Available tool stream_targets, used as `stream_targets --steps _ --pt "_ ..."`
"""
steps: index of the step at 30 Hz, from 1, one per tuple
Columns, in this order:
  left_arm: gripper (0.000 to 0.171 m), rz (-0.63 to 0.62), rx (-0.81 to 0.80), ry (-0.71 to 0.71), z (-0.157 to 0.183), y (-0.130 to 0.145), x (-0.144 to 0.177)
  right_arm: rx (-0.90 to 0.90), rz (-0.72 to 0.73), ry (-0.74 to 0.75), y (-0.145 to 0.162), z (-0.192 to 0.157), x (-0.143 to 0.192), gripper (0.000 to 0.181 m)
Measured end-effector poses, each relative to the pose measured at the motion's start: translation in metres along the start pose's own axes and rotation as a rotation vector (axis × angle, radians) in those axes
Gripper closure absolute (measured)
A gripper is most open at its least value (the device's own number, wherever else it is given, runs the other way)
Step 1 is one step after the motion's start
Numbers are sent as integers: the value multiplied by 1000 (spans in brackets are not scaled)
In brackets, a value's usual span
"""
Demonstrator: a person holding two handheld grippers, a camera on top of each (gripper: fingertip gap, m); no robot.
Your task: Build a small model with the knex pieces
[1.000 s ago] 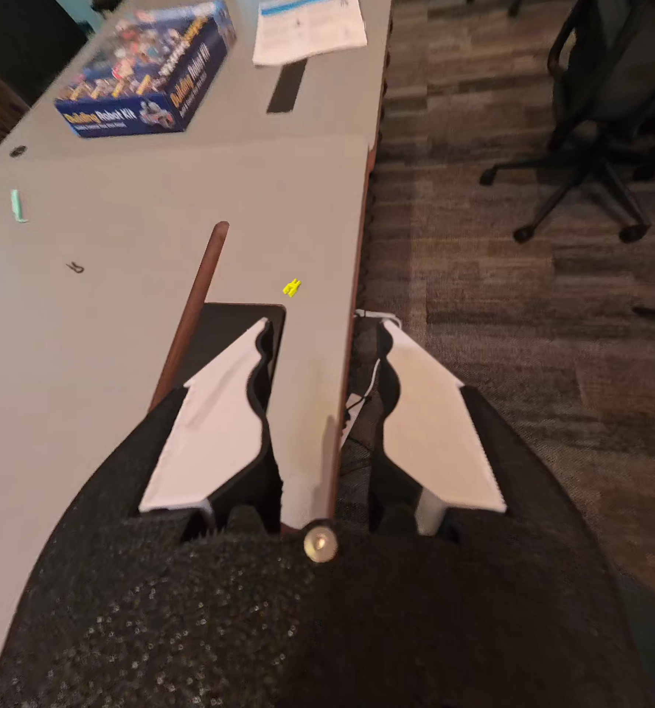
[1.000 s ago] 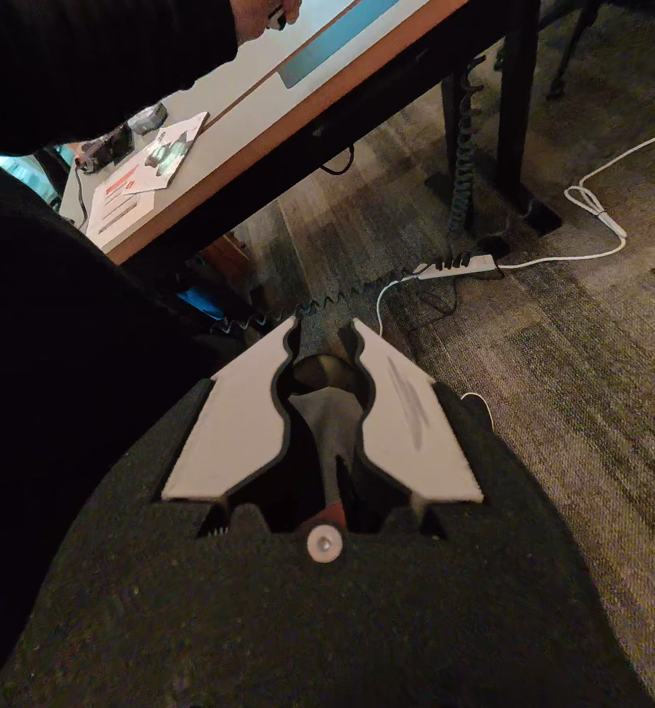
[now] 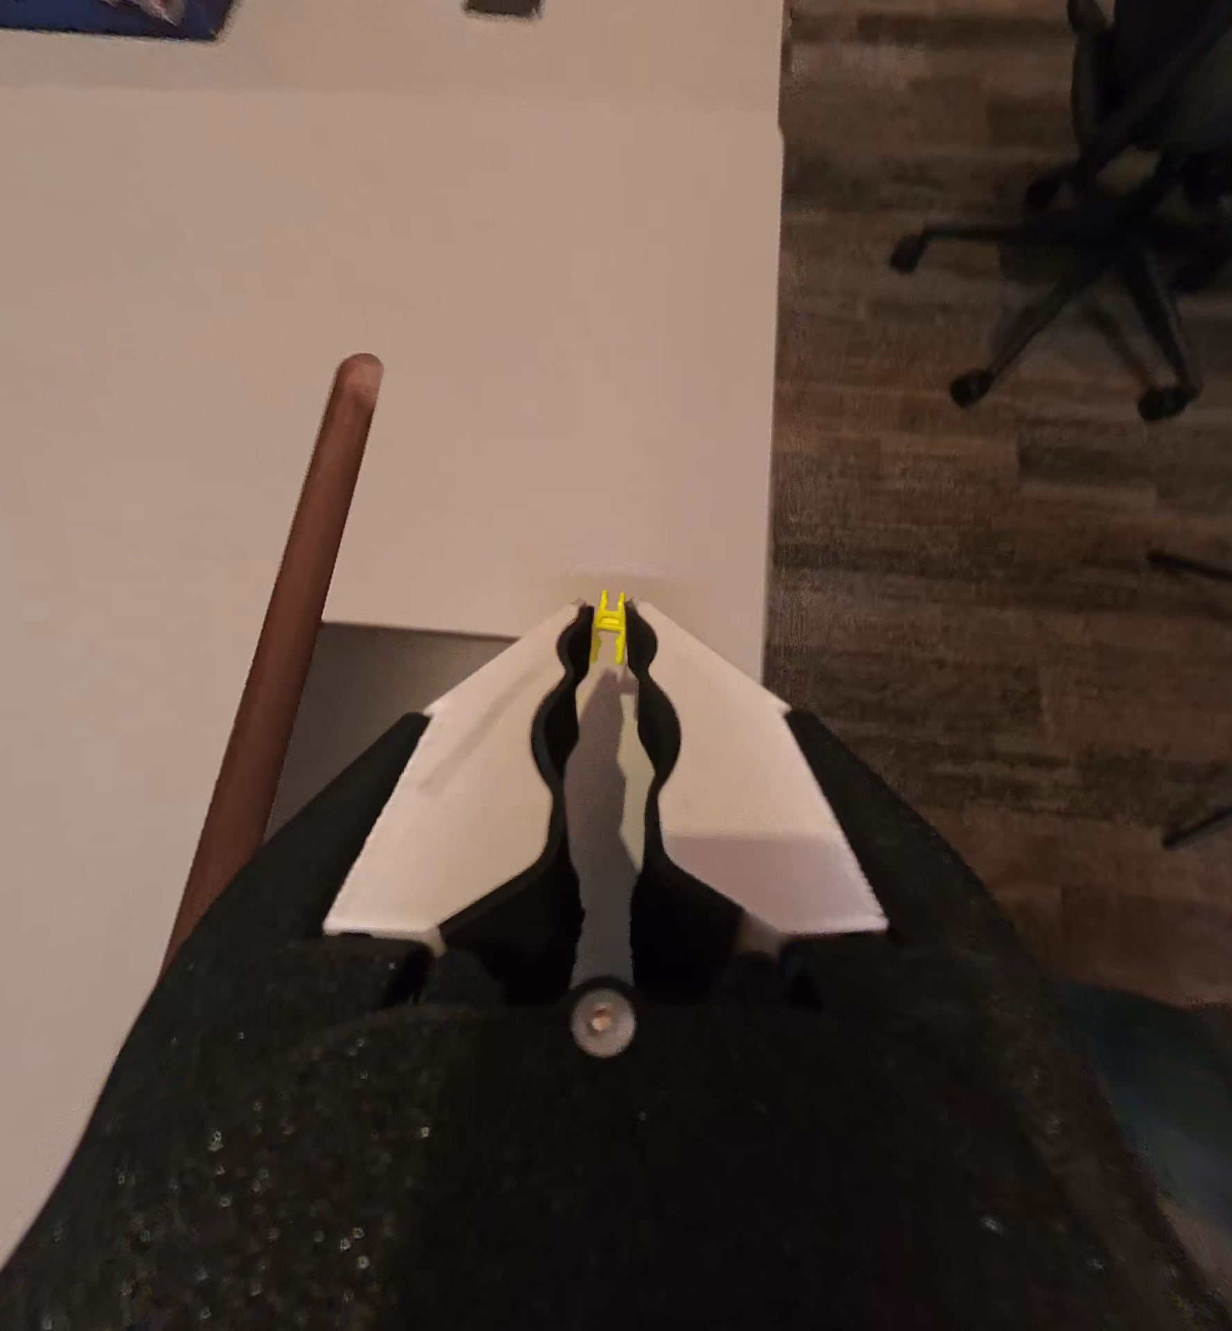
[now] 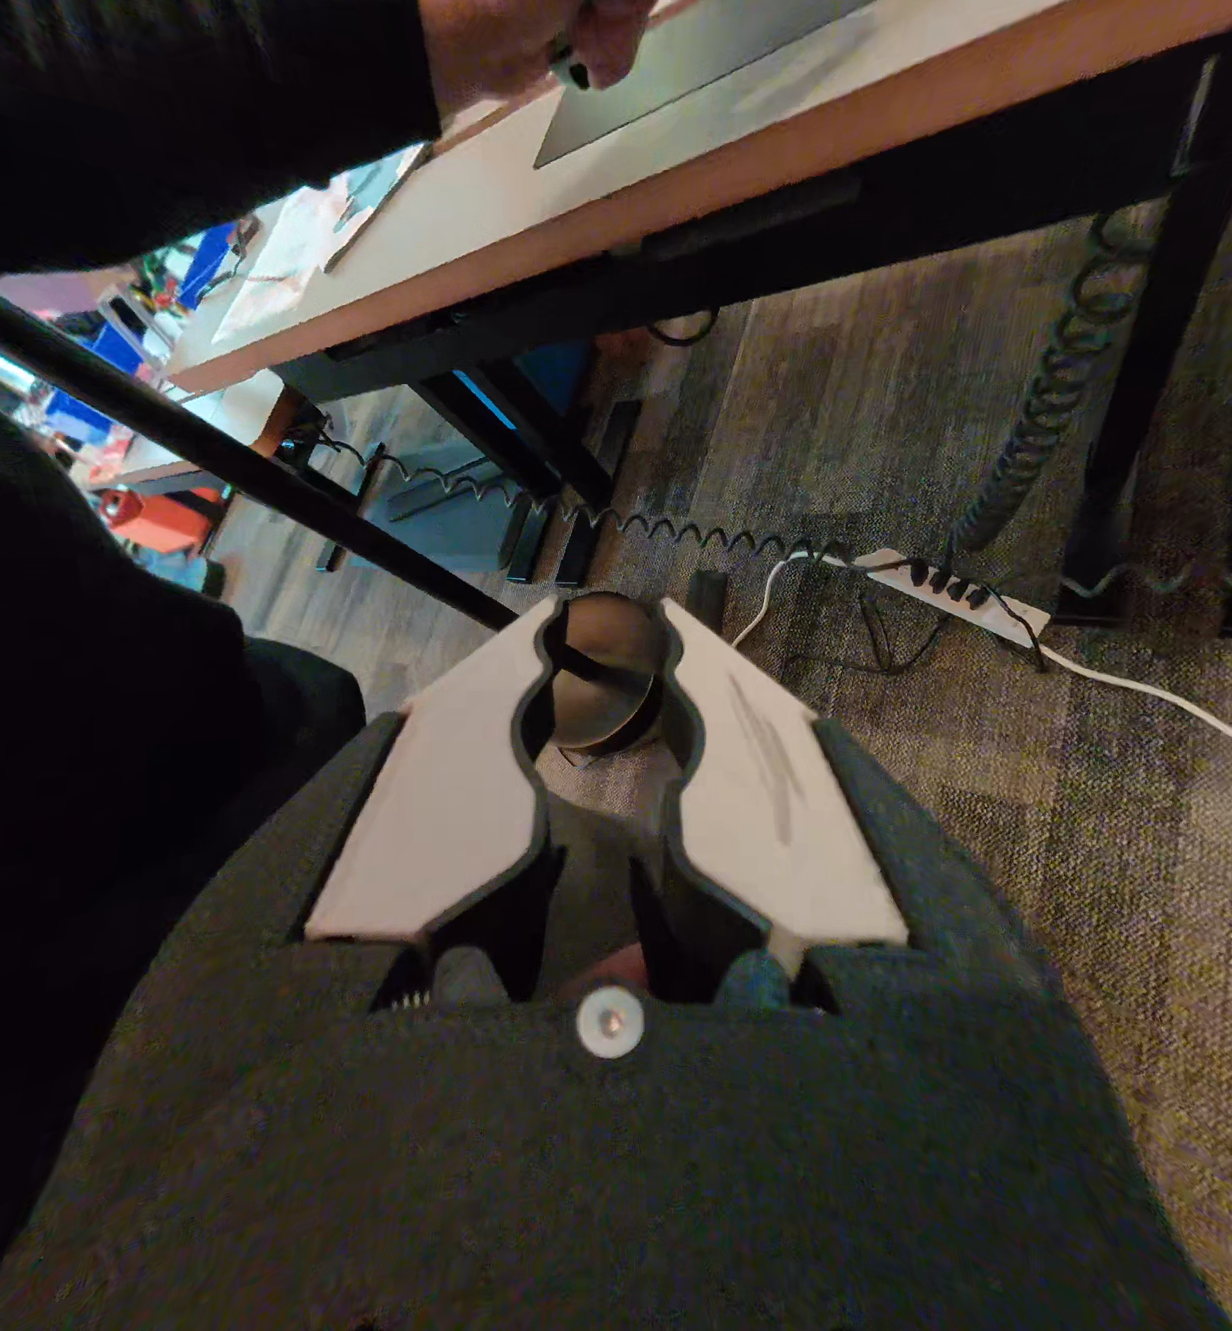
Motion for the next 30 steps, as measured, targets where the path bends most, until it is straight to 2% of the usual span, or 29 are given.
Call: stream_targets --steps 2,4,7,12,18,23,30 --pt "165 48 43 -28 20 3 26 42 -5 -35 -9 -2 -10 159" --pt "164 79 70 5 47 10 53 57 -6 -67 -15 -8 -20 159" --pt "165 82 68 42 86 26 98 35 11 -152 -11 -37 -33 161" --pt "165 132 99 6 155 55 175 115 -69 -332 26 -122 -61 161" --pt "165 233 195 17 254 108 254 198 -81 -435 55 -228 -73 161" --pt "165 257 201 -38 342 177 342 297 -101 -484 90 -327 -80 161" --pt "165 308 313 -307 444 307 519 498 -112 -637 126 -508 -99 161"
Point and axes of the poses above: each gripper's, where its closed fingertips meet, x back along the fingers, y out of its underside, z = x × y across the jaws, the point moved 7 cm from there along x, back along the fingers, and after that the axes turned 15 degrees about y, right-handed, at the moved point
